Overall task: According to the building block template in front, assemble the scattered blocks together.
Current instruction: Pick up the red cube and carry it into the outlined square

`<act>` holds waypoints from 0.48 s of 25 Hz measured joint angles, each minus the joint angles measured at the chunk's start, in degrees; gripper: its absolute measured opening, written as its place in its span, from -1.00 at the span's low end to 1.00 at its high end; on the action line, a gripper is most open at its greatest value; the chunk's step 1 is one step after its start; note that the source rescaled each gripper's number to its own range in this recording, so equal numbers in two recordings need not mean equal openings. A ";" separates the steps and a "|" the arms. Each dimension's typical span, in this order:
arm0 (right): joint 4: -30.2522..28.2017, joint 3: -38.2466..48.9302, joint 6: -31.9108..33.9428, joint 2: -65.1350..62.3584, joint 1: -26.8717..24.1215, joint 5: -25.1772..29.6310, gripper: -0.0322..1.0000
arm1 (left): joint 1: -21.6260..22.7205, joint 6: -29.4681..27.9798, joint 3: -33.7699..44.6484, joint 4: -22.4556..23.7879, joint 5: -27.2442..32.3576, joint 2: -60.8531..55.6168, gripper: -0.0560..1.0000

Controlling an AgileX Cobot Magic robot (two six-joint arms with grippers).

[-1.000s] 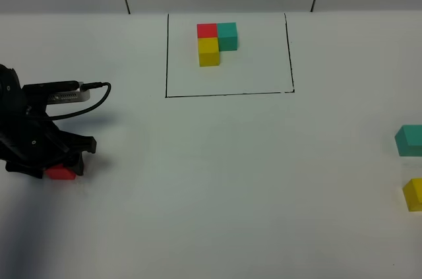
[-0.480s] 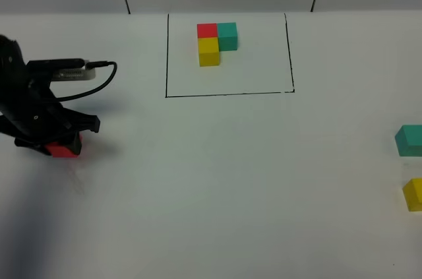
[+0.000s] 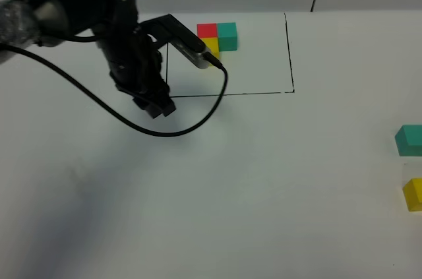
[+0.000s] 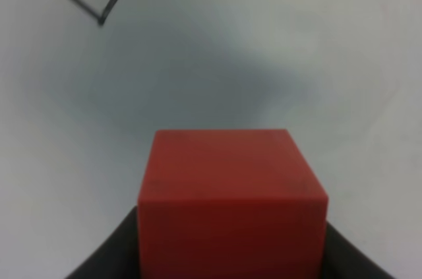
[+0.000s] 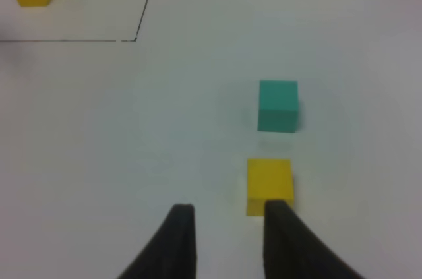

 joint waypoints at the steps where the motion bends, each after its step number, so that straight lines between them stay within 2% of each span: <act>1: 0.00 0.00 0.00 0.00 0.00 0.00 -0.94 | -1.38 0.79 -2.65 1.24 1.35 2.41 -0.89; 7: 0.00 0.00 0.00 0.00 0.00 0.00 -0.94 | -7.79 6.98 -17.78 6.53 9.15 14.57 -0.89; 12: 0.00 0.00 0.00 0.00 0.00 0.00 -0.94 | -9.47 14.49 -21.36 6.66 9.49 19.56 -0.89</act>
